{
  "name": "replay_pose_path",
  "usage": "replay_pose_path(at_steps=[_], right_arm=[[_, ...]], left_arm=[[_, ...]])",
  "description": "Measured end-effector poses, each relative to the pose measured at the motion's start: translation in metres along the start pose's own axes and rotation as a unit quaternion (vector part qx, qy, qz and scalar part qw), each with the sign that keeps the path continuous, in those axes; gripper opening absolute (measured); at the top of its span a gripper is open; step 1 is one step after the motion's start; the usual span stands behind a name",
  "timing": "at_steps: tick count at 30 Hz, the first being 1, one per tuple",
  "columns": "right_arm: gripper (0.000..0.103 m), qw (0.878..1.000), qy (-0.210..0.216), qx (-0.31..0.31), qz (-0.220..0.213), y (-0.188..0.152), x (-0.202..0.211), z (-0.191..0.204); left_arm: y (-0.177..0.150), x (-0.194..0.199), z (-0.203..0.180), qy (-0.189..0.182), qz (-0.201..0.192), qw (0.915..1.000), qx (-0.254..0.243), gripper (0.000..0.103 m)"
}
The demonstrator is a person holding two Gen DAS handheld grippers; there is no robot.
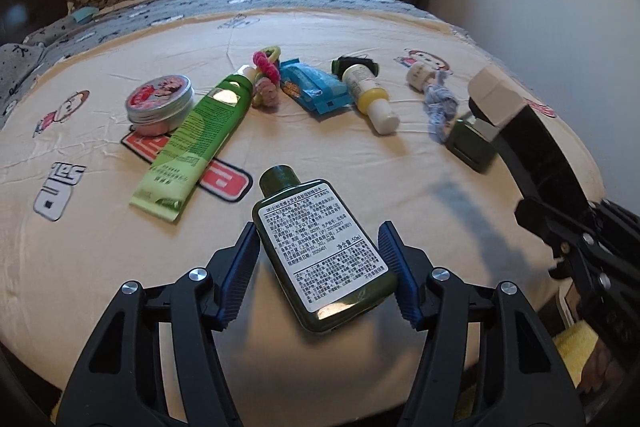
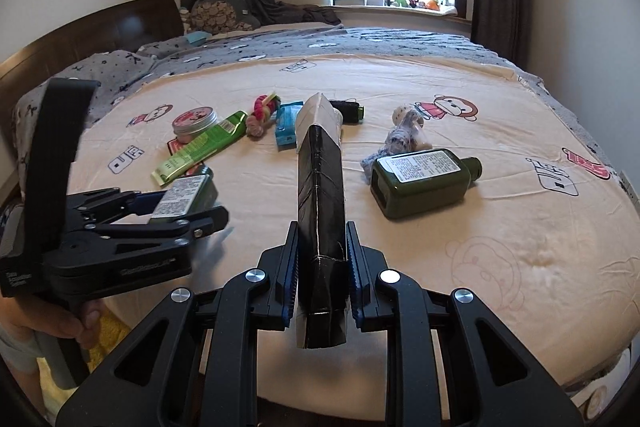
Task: Collect trash
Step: 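Grasp the black rectangular item with the right gripper while the left gripper grasps the dark green bottle, then lower both held items into the bin beside the bed and open both grippers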
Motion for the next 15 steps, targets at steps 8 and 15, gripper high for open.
replay_pose_path(at_steps=[8, 15], right_arm=[[0.022, 0.999, 0.052, 0.002, 0.006, -0.032, 0.051, 0.011], [0.022, 0.996, 0.081, -0.001, 0.04, -0.072, 0.075, 0.025]], left_arm=[[-0.037, 0.07, -0.015, -0.028, -0.025, 0.9989, -0.029, 0.058], [-0.092, 0.095, -0.03, -0.063, 0.011, 0.9971, -0.041, 0.058]])
Point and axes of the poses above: each gripper's, at about its wrist camera, not at the fingertips, and x roughly against the way its jaws point, z to its left, y to its top, the point moved 6 cm from there along -x, roughly the way its jaws point, and after that the axes turned 5 degrees about -z, right-handed, at the moved point
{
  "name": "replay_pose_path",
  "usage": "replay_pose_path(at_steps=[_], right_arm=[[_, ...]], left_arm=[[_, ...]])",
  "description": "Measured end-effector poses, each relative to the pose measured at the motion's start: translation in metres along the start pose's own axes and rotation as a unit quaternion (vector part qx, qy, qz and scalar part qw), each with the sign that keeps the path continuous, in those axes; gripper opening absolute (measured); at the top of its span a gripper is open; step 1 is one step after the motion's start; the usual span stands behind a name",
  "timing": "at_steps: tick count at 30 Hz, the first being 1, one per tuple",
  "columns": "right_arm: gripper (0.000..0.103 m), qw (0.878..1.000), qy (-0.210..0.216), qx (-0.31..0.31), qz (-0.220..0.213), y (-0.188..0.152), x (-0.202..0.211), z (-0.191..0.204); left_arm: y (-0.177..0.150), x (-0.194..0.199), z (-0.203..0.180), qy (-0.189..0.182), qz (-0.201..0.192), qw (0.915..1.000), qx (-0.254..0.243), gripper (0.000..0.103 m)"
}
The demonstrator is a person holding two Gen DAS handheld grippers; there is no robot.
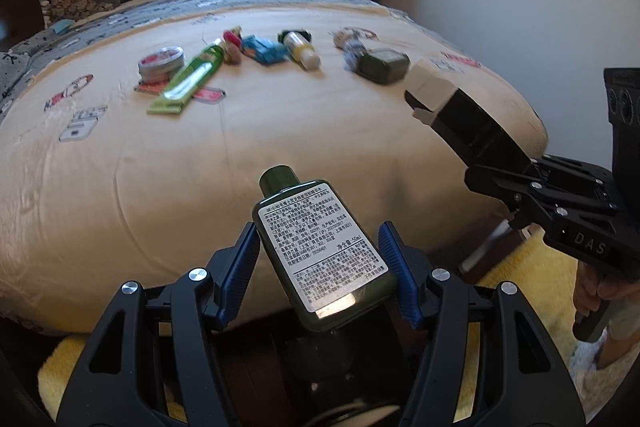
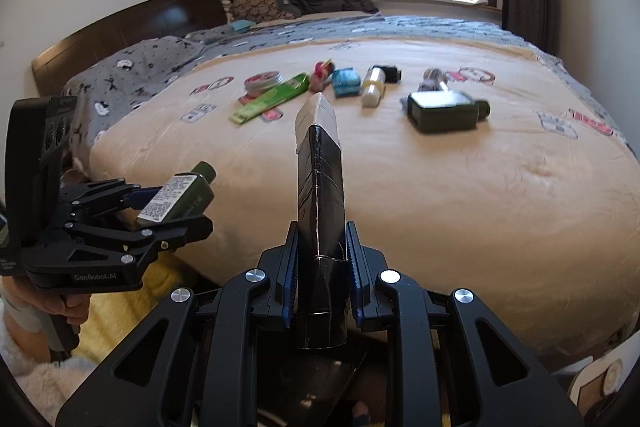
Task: Collect trash
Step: 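Lower both held items into the bin beside the bed and open both grippers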
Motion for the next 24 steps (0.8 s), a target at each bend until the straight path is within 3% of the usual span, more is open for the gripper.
replay_pose_path(at_steps=[10, 18, 24], right_arm=[[0.022, 0.994, 0.0, -0.027, 0.108, -0.064, -0.03, 0.013], [0.023, 0.969, 0.011, -0.054, 0.24, -0.124, -0.077, 0.023], [0.026, 0.964, 0.009, -0.062, 0.26, -0.137, -0.087, 0.02]], left_arm=[[-0.076, -0.028, -0.007, -0.022, 0.101, 0.9946, -0.008, 0.058], [-0.125, -0.074, 0.005, -0.027, 0.196, 0.9801, 0.014, 0.058], [-0.144, -0.087, 0.007, -0.041, 0.233, 0.9712, 0.024, 0.058]])
Point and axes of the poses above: each gripper's, at about its wrist camera, not at the fingertips, and x roughly against the way its jaws point, z to its left, y to its top, the point moved 6 cm from there along -x, roughly the way its jaws point, and after that the axes turned 5 degrees about -z, right-handed, at the moved point
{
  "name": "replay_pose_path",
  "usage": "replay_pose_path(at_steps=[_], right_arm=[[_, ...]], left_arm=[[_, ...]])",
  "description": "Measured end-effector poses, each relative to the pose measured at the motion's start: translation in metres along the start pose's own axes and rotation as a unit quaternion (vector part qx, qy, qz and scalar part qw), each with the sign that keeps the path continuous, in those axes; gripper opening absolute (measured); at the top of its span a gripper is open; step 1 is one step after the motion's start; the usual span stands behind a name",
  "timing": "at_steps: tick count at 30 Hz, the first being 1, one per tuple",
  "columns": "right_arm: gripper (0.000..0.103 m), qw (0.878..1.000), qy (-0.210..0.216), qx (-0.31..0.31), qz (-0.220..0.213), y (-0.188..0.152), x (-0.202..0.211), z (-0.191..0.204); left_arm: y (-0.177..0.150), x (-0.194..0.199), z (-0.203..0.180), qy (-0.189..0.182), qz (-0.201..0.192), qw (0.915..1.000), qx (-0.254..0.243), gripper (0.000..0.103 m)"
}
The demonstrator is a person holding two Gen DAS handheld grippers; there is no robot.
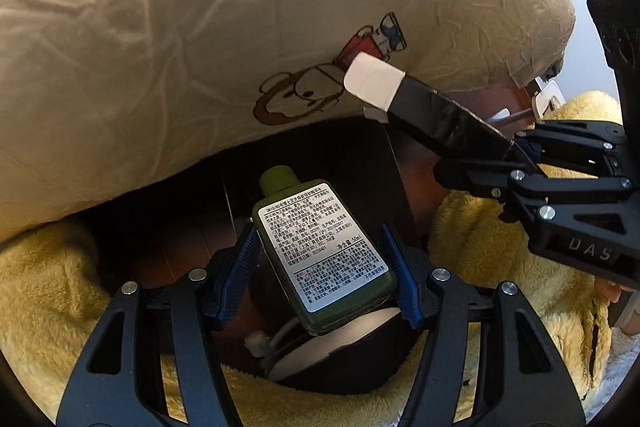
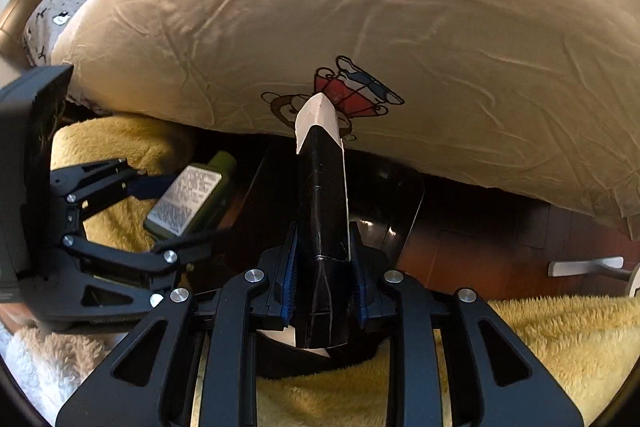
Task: Collect trash
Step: 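Lower both held items into the bin beside the bed and open both grippers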
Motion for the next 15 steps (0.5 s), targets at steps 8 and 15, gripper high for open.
replay_pose_path(at_steps=[8, 15], right_arm=[[0.041, 1.0, 0.0, -0.02, 0.0, 0.007, -0.006, -0.007], [0.057, 0.999, -0.014, -0.022, -0.028, 0.018, 0.006, -0.016]], left_arm=[[-0.003, -0.006, 0.003, 0.0, 0.012, 0.9998, 0.013, 0.068], [0.005, 0.003, 0.006, 0.014, -0.01, 0.9998, 0.014, 0.077]])
Point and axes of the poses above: each gripper's, at about its wrist camera, not at the fingertips, and x roughly against the way its jaws point, z to its left, y to its top, the point moved 6 cm from there along -x, roughly the way its jaws point, and after that the axes turned 5 degrees about -z, right-handed, at the moved point
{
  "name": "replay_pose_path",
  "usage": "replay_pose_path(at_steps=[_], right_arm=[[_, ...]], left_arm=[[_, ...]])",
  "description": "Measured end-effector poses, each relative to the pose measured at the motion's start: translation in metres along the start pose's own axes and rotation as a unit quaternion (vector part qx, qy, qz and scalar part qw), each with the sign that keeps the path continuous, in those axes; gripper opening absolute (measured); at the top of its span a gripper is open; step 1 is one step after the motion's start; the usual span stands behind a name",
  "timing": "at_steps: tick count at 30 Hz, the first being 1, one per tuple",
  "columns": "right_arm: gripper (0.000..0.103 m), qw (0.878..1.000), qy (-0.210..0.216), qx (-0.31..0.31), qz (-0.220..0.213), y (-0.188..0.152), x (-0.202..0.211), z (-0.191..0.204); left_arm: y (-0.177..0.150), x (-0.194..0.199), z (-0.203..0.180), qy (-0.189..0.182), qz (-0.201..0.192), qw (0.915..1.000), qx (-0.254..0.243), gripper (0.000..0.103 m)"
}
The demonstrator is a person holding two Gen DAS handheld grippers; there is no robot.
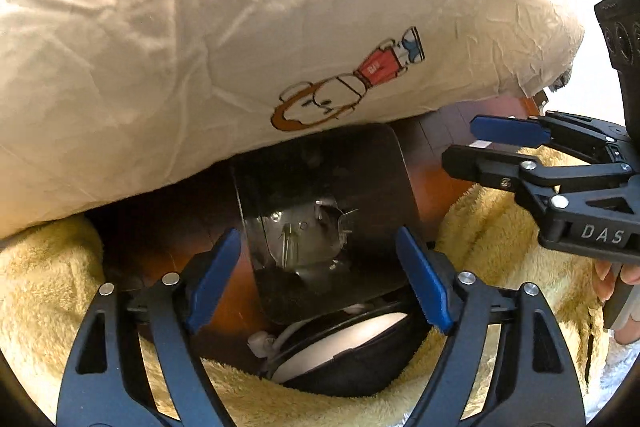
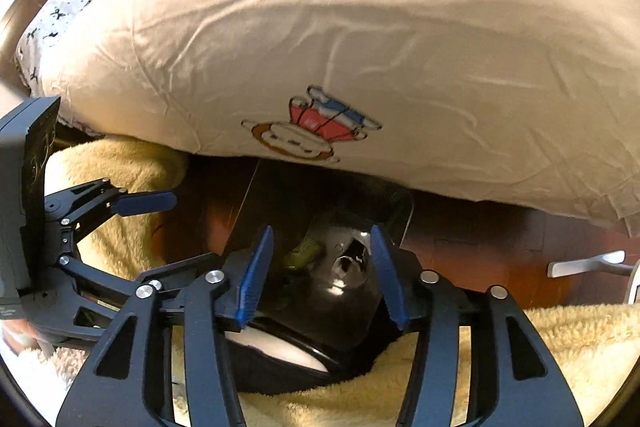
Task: Collect trash
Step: 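Lower both held items into the bin beside the bed and open both grippers, then grasp the green tube with the left gripper while the right gripper grasps the large dark green bottle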
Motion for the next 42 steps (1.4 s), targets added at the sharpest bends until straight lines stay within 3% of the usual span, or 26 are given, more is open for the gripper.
replay_pose_path(at_steps=[5, 11, 20, 27, 35, 42], right_arm=[[0.072, 0.999, -0.005, -0.008, -0.053, 0.02, 0.03, -0.01], [0.088, 0.987, -0.046, 0.013, -0.15, 0.062, 0.088, -0.02], [0.098, 0.97, -0.113, 0.01, -0.217, 0.134, 0.118, -0.053], [0.099, 0.961, -0.137, -0.045, -0.235, 0.201, 0.103, -0.073], [0.099, 0.96, -0.167, -0.053, -0.219, 0.238, 0.069, -0.075], [0.099, 0.958, -0.172, -0.085, -0.213, 0.254, 0.056, -0.085]], left_arm=[[0.012, 0.02, 0.004, 0.015, -0.033, 0.9993, -0.001, 0.079], [0.043, 0.068, 0.014, 0.049, -0.111, 0.9926, -0.004, 0.079], [0.105, 0.111, 0.051, 0.094, -0.181, 0.979, 0.012, 0.079], [0.162, 0.123, 0.092, 0.116, -0.211, 0.9696, 0.044, 0.079], [0.224, 0.112, 0.114, 0.127, -0.222, 0.9657, 0.044, 0.079], [0.272, 0.079, 0.122, 0.134, -0.193, 0.9714, 0.032, 0.078]])
Point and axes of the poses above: each gripper's, at about its wrist camera, not at the fingertips, and x roughly against the way its jaws point, z to its left, y to its top, the point moved 6 cm from there along -x, roughly the way its jaws point, and after that the axes turned 5 degrees about -z, right-handed, at the moved point
